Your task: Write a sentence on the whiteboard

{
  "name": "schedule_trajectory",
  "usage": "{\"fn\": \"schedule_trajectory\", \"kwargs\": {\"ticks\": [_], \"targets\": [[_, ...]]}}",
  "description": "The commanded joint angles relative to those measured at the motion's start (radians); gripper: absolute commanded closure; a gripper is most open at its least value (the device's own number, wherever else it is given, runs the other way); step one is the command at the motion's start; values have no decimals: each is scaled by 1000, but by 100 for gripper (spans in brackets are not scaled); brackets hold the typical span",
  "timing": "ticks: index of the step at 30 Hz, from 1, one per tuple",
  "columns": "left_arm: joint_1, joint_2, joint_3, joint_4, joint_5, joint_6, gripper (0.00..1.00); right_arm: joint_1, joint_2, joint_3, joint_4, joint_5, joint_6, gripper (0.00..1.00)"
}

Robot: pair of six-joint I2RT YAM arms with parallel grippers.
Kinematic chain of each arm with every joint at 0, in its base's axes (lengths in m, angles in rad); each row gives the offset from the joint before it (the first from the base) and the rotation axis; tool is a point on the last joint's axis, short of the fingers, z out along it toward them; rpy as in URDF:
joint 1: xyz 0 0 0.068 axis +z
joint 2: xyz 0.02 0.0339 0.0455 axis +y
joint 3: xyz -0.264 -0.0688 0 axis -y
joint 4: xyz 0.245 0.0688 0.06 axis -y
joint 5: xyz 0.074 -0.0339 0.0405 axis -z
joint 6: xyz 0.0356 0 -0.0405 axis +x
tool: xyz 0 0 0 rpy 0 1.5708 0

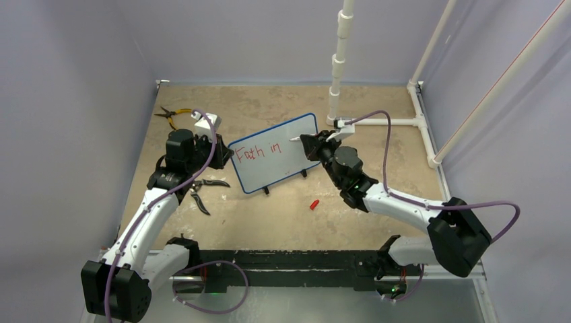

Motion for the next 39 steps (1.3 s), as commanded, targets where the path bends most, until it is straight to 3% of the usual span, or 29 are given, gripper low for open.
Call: {"fn": "schedule_trajectory", "kwargs": {"ticks": [1, 39], "targets": [[0, 1, -7, 7, 10, 14, 100, -11, 12, 60, 32, -1, -23, 100], [1, 3, -8, 8, 9, 15, 100, -23, -45, 25, -3, 31, -18, 100]]}}
